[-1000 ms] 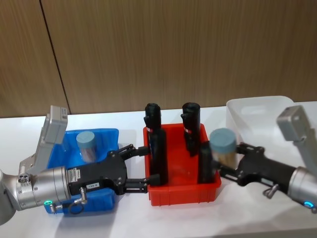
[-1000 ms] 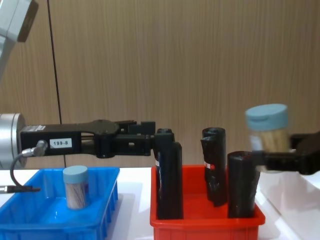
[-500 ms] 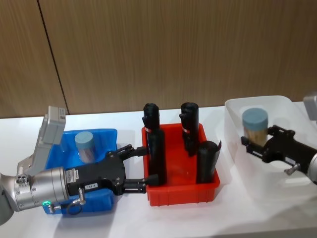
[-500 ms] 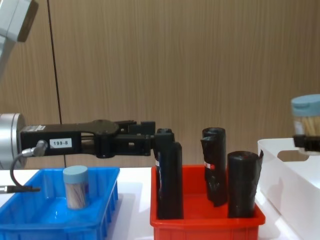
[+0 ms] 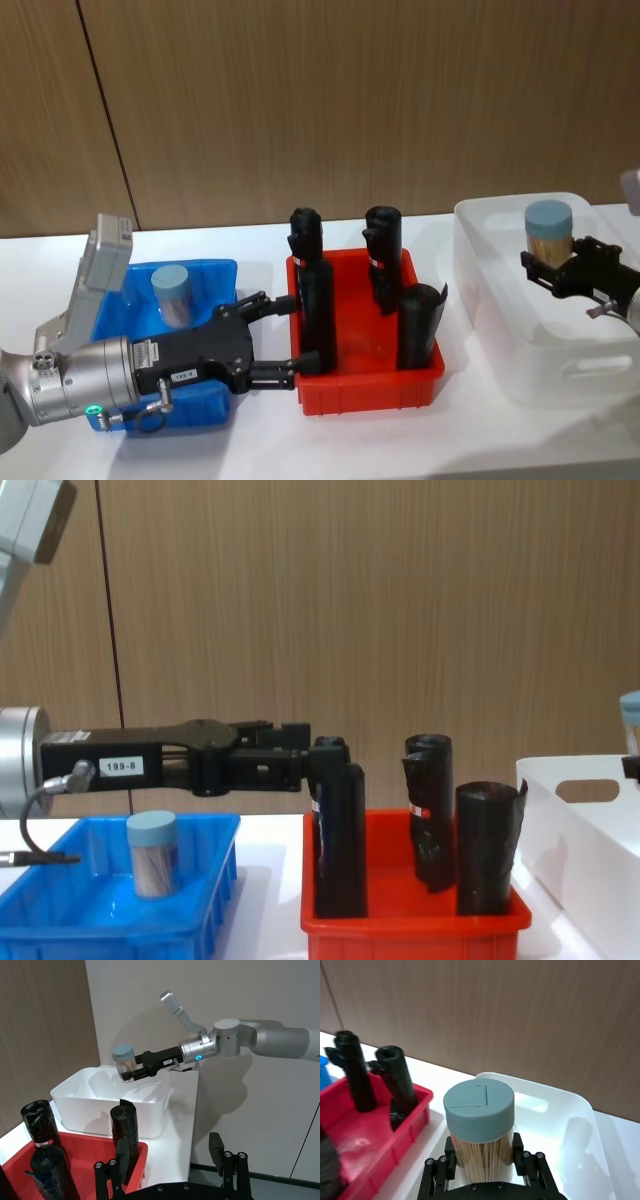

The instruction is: Pick the cotton swabs from the blue box and place them into the white box.

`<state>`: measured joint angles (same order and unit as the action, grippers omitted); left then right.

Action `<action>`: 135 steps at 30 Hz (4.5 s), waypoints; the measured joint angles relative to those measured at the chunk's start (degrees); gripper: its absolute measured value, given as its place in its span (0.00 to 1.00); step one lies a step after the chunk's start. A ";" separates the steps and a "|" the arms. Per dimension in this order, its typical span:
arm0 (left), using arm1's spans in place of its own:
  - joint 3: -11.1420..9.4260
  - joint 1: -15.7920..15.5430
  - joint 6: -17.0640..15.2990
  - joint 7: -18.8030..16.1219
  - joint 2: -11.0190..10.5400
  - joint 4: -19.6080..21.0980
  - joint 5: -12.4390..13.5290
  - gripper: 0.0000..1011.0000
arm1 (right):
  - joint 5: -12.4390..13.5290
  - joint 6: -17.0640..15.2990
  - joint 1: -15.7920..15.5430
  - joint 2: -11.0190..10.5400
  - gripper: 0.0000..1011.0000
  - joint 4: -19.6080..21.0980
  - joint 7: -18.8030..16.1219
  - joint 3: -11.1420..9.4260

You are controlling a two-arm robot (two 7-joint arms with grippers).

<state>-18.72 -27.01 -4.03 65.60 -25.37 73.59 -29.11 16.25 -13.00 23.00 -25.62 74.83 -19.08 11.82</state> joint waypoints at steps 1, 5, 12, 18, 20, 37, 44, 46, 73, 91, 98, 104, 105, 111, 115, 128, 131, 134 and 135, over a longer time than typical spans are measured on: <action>0.00 0.00 0.00 0.00 0.00 0.00 0.00 0.99 | -0.31 0.02 0.60 0.24 0.63 -1.05 0.18 0.08; 0.00 0.00 0.00 0.00 0.00 0.00 0.00 0.99 | -0.83 0.09 1.88 0.74 0.73 -3.24 0.59 0.24; 0.00 0.00 0.00 0.00 0.00 0.00 0.00 0.99 | -1.24 0.22 3.24 1.34 0.92 -5.70 1.05 0.38; 0.00 0.03 0.00 -0.13 0.00 0.01 0.02 0.99 | -1.26 0.31 3.21 1.38 0.99 -5.68 1.17 0.39; -0.03 0.13 0.00 -0.57 0.01 0.13 0.13 0.99 | -1.26 0.47 2.84 1.46 0.99 -5.26 1.37 0.39; -1.34 2.50 0.59 -11.94 0.62 3.59 3.22 0.99 | -0.81 3.67 -5.23 2.91 0.99 4.34 5.57 0.61; -1.86 3.40 0.82 -16.55 0.88 4.97 4.47 0.99 | -0.65 5.17 -9.04 3.62 0.99 8.89 7.56 0.72; -2.06 3.78 0.90 -18.28 0.98 5.51 4.95 0.99 | -0.53 5.71 -10.35 3.86 0.99 10.47 8.22 0.75; -4.34 7.92 1.91 -38.21 2.07 11.52 10.40 0.99 | 0.21 10.93 -23.42 6.24 0.99 25.92 15.04 1.12; -5.88 10.75 2.63 -51.93 2.81 15.67 14.08 0.99 | 0.23 11.07 -23.85 6.29 0.99 26.41 15.29 1.12; -6.46 11.83 2.90 -57.14 3.09 17.22 15.49 0.99 | 0.22 11.07 -23.85 6.28 0.99 26.41 15.28 1.12; -6.96 12.71 3.11 -61.49 3.32 18.54 16.69 0.99 | 0.22 11.05 -23.84 6.28 0.99 26.41 15.27 1.12; -7.02 12.82 3.13 -62.02 3.35 18.69 16.83 0.99 | 0.22 11.05 -23.85 6.28 0.99 26.41 15.26 1.12; -7.29 13.36 3.27 -64.49 3.48 19.47 17.52 0.99 | 0.22 11.05 -23.84 6.28 0.99 26.41 15.25 1.12; -7.33 13.45 3.28 -64.91 3.50 19.61 17.64 0.99 | 0.22 11.05 -23.84 6.29 0.99 26.40 15.25 1.12; -7.33 13.44 3.28 -64.98 3.47 19.62 17.65 0.99 | 0.17 10.85 -23.78 6.28 0.99 26.32 14.74 1.08; -7.31 13.43 3.29 -64.98 3.47 19.62 17.65 0.99 | 0.11 10.11 -23.58 6.16 0.99 26.17 13.70 1.06; -7.30 13.42 3.28 -64.98 3.47 19.62 17.64 0.99 | 0.03 9.52 -23.36 6.10 0.99 25.98 12.90 1.06; -7.30 13.42 3.28 -64.98 3.47 19.62 17.63 0.99 | -0.11 8.97 -23.15 6.07 0.99 25.81 12.14 1.06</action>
<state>-26.03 -13.59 -0.75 0.62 -21.89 93.21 -11.47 16.13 -4.03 -0.15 -19.55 100.63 -6.93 12.88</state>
